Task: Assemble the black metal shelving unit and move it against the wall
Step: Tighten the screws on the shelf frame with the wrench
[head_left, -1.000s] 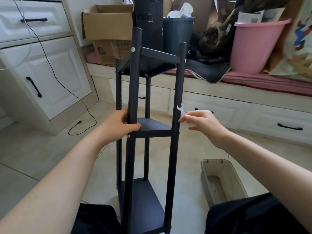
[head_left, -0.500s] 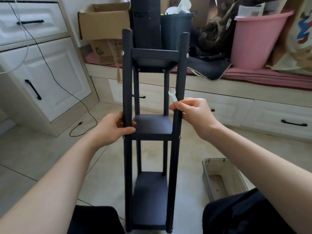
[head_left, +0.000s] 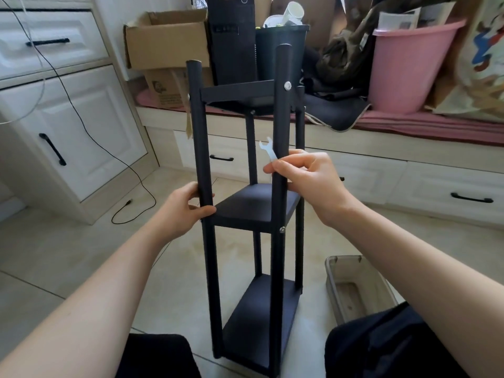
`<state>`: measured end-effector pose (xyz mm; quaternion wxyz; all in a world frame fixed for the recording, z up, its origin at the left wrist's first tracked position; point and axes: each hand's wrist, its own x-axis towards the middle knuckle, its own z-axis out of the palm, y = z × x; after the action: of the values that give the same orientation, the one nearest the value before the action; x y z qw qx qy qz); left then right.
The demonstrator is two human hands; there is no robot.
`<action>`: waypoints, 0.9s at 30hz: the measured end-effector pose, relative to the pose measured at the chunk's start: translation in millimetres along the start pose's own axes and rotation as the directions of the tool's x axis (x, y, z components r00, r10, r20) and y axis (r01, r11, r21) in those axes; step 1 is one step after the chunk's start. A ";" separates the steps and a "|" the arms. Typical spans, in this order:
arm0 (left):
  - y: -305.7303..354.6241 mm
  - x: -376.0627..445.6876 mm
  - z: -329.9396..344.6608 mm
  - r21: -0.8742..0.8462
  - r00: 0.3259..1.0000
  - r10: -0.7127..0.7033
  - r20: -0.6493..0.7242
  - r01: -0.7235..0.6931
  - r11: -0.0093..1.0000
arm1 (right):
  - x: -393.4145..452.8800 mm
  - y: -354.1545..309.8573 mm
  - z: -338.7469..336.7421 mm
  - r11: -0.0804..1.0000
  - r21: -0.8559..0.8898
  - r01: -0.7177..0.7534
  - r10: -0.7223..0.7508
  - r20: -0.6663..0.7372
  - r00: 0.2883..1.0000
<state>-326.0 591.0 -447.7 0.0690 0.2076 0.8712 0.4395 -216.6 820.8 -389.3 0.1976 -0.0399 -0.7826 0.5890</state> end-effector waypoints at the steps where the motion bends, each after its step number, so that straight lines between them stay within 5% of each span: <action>1: -1.9 1.5 -0.3 0.020 1.000 0.005 -0.020 -0.005 1.000 | -0.7 -2.2 1.0 1.000 -0.001 0.007 -0.007 0.015 1.000; 7: -2.6 1.0 2.6 0.231 0.971 0.094 -0.218 -0.042 0.972 | -3.0 -13.9 -2.2 0.997 0.062 0.048 -0.057 0.156 0.986; 12: 25.4 -7.5 6.4 0.335 0.795 0.422 -0.436 -0.292 0.896 | -3.1 -16.6 5.1 0.997 0.035 0.070 -0.077 0.273 0.959; 14: 36.7 -13.2 9.9 0.357 0.818 0.482 -0.313 -0.369 0.858 | -2.4 -17.0 8.4 0.995 0.007 0.095 -0.093 0.287 0.953; 17: 45.5 -23.8 12.4 0.174 0.968 0.208 0.141 -0.231 0.957 | -1.9 -16.5 13.9 0.993 -0.010 0.118 -0.111 0.280 0.954; 19: 45.7 -28.5 14.3 0.046 0.918 0.094 0.386 -0.122 0.991 | -1.5 -16.7 17.0 0.992 -0.016 0.124 -0.115 0.276 0.954; 21: 45.3 -32.2 15.2 -0.025 0.891 0.061 0.450 -0.056 0.998 | -0.6 -17.5 19.6 0.991 -0.025 0.133 -0.122 0.269 0.955; 27: 40.8 -30.1 17.9 0.121 0.931 0.090 0.353 -0.141 0.983 | -2.4 -16.0 30.1 0.987 -0.066 0.149 -0.132 0.215 0.968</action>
<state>-281.0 613.0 -428.1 0.1800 0.3371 0.8611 0.3352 -222.3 788.0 -381.7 0.1532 0.0701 -0.8234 0.5419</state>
